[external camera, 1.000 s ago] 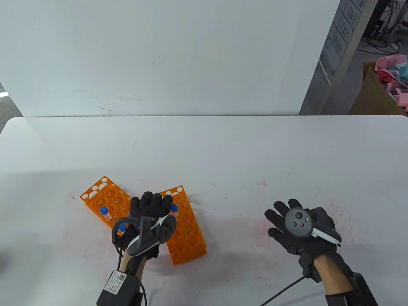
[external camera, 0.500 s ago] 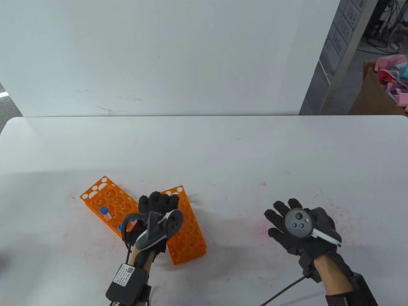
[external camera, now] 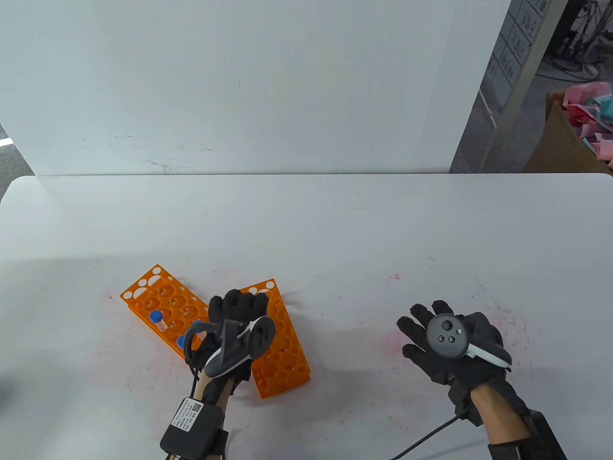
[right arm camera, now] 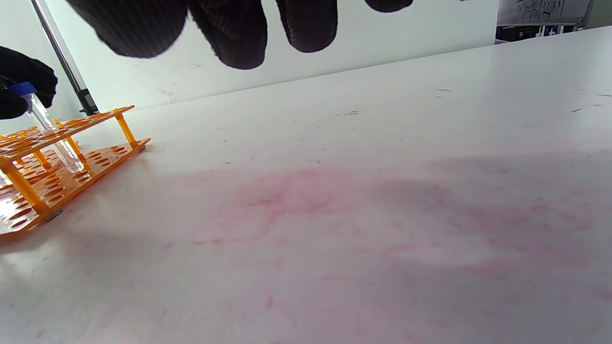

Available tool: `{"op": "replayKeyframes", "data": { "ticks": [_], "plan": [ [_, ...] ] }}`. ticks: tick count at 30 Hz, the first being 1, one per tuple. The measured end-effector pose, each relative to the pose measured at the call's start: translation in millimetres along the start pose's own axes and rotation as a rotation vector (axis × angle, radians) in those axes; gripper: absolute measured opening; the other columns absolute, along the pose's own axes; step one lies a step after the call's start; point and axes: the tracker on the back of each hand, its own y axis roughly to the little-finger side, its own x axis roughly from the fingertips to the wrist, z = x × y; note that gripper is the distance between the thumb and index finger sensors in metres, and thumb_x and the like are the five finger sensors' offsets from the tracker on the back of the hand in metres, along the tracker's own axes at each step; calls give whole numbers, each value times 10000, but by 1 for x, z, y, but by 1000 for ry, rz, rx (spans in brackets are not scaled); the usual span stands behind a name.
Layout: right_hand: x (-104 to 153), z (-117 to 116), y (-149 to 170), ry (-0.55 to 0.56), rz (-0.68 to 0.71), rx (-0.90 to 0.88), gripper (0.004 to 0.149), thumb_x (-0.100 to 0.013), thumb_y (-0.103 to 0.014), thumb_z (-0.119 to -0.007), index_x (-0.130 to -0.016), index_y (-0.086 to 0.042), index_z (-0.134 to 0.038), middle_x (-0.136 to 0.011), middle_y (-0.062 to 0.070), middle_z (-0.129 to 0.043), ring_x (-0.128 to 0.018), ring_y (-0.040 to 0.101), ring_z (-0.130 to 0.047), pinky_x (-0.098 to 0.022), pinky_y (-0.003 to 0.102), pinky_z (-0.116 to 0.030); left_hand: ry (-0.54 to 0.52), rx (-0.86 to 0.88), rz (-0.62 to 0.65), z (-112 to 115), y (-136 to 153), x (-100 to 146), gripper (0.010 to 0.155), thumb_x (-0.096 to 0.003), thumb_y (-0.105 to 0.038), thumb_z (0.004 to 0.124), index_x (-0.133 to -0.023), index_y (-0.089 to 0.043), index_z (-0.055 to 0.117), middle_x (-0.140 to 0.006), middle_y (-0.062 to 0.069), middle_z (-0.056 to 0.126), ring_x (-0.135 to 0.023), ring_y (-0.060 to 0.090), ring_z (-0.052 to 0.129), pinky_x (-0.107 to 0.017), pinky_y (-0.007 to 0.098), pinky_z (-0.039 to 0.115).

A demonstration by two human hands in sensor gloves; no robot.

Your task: Transfer 4 test tubes between racks (Left hand only)

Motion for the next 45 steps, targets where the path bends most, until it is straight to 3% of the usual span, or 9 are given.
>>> {"op": "replayKeyframes", "data": {
  "ticks": [5, 12, 21, 31, 45],
  "plan": [
    [0, 0, 0, -7, 0, 0, 614, -543, -524, -576, -1093, -271, -471, -1199, 129, -346, -1023, 541, -231, -657, 779, -316, -8, 4, -2, -2, 2, -1, 590, -456, -514, 744, -1002, -307, 662, -1023, -24, 802, -1006, 310, 767, -719, 610, 652],
    [0, 0, -1, -8, -1, -3, 614, -543, -524, -576, -1093, -271, -471, -1199, 128, -348, -1024, 540, -233, -658, 779, -317, -63, 152, -48, -13, 12, 2, 591, -447, -557, 742, -978, -302, 691, -1001, -20, 815, -1000, 326, 765, -717, 615, 647],
    [0, -1, -1, -13, 3, -2, 614, -543, -524, -575, -1093, -271, -471, -1199, 130, -350, -1023, 541, -236, -658, 778, -318, -116, 248, -92, -20, 31, 8, 594, -442, -569, 744, -963, -287, 708, -977, -12, 833, -981, 334, 781, -707, 616, 655],
    [0, 1, -2, -7, 9, -4, 614, -544, -524, -575, -1093, -270, -472, -1199, 128, -349, -1024, 540, -237, -658, 778, -320, -204, 313, -207, -42, 60, 22, 593, -448, -565, 749, -967, -280, 712, -979, 9, 833, -980, 343, 780, -706, 620, 651],
    [-1, -2, -5, -25, 15, -2, 608, -545, -524, -574, -1091, -274, -481, -1198, 131, -361, -1024, 540, -243, -657, 779, -321, -139, 209, -233, -31, 85, 26, 590, -448, -555, 753, -972, -287, 707, -988, -5, 830, -987, 341, 777, -708, 622, 651]
  ]
}}
